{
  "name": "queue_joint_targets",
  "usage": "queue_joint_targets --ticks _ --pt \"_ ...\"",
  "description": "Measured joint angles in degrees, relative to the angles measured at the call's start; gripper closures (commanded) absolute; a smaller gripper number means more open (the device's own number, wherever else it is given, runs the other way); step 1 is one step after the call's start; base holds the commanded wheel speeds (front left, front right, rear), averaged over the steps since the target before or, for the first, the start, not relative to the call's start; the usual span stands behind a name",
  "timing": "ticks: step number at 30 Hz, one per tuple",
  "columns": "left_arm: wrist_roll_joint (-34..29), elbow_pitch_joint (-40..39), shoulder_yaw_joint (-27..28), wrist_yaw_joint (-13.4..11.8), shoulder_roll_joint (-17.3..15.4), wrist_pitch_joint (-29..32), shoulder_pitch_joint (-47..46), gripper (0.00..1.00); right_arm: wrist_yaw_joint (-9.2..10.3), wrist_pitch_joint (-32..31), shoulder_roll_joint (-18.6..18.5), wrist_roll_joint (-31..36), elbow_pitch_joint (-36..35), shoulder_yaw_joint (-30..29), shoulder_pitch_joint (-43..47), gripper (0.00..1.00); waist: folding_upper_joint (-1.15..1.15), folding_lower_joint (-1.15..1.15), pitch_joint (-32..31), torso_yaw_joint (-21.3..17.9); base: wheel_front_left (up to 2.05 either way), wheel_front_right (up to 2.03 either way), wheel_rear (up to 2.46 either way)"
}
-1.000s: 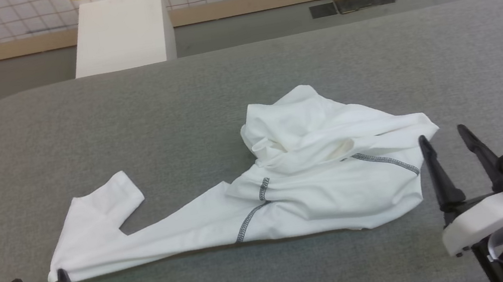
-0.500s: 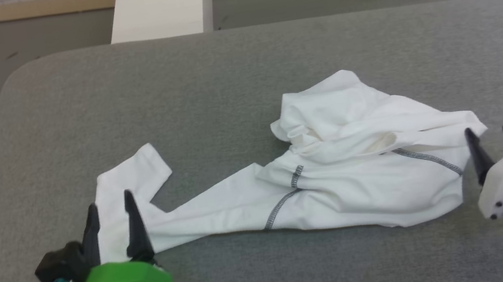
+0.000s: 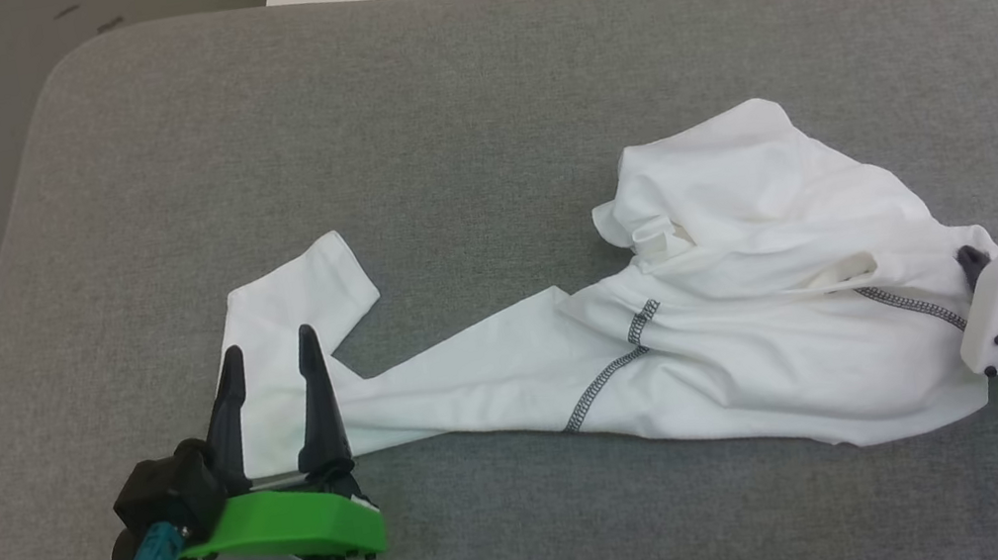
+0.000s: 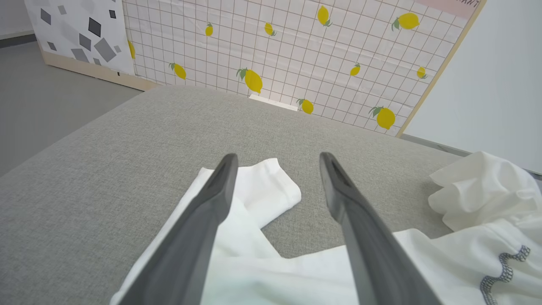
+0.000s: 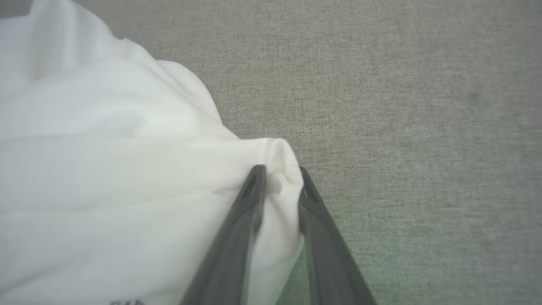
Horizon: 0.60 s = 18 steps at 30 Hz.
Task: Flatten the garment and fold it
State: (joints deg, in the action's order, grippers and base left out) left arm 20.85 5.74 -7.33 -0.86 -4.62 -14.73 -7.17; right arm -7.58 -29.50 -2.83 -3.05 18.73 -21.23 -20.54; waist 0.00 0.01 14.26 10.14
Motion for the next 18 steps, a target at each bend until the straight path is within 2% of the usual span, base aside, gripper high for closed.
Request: queue_joint_targets --ticks 6,13,18 --pt "-1.3 1.87 1.69 1.37 0.76 0.0 0.14 0.0 0.0 0.25 0.2 -0.7 -4.03 -2.46 2.01 1.0 0.0 0.0 -1.19 -0.66 0.0 0.0 0.0" --pt "-2.16 3.45 2.69 2.58 1.1 -0.01 0.48 0.0 -0.01 4.04 0.1 3.14 -13.49 -15.28 8.77 1.0 0.0 -0.01 -4.42 -2.87 0.0 0.0 0.0" --pt "-2.23 4.58 2.71 3.34 1.26 -0.01 1.42 0.0 -0.01 3.01 -0.04 2.47 -13.65 -22.58 14.22 1.0 0.0 -0.01 -6.17 -5.04 0.0 0.0 0.0"
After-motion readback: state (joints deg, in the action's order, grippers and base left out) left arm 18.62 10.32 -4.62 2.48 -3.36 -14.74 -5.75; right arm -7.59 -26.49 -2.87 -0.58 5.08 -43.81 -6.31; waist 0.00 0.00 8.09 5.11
